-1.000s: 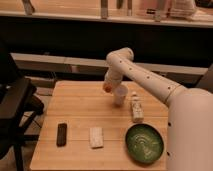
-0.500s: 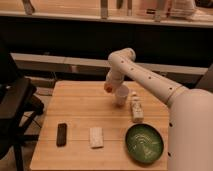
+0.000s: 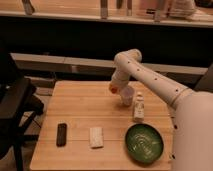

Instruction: Place the pepper in the ceramic cup

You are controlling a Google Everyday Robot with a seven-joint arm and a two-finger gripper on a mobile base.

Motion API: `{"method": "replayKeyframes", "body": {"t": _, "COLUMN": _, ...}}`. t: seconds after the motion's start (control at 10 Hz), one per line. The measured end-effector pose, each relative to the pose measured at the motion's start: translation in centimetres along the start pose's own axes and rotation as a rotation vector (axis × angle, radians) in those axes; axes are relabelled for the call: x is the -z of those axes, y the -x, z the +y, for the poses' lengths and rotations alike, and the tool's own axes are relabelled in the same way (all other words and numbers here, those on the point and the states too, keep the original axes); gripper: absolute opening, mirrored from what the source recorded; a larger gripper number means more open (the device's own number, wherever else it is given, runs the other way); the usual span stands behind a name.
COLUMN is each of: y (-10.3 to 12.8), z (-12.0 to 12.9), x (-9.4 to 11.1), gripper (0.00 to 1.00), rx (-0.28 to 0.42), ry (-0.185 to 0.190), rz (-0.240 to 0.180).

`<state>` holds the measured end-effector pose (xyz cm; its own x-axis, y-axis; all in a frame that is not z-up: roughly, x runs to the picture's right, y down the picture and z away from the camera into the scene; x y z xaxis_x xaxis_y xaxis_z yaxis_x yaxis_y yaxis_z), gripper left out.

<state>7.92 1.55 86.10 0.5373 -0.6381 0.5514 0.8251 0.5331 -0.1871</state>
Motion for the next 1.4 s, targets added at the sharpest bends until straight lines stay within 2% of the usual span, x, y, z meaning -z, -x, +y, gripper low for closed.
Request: {"method": "replayKeyframes", "body": {"t": 1.4, "y": -2.2, "z": 5.6, "x": 1.7, "gripper": 0.04, "rx": -0.147, "ry": -0.006, "rz": 0.017}}
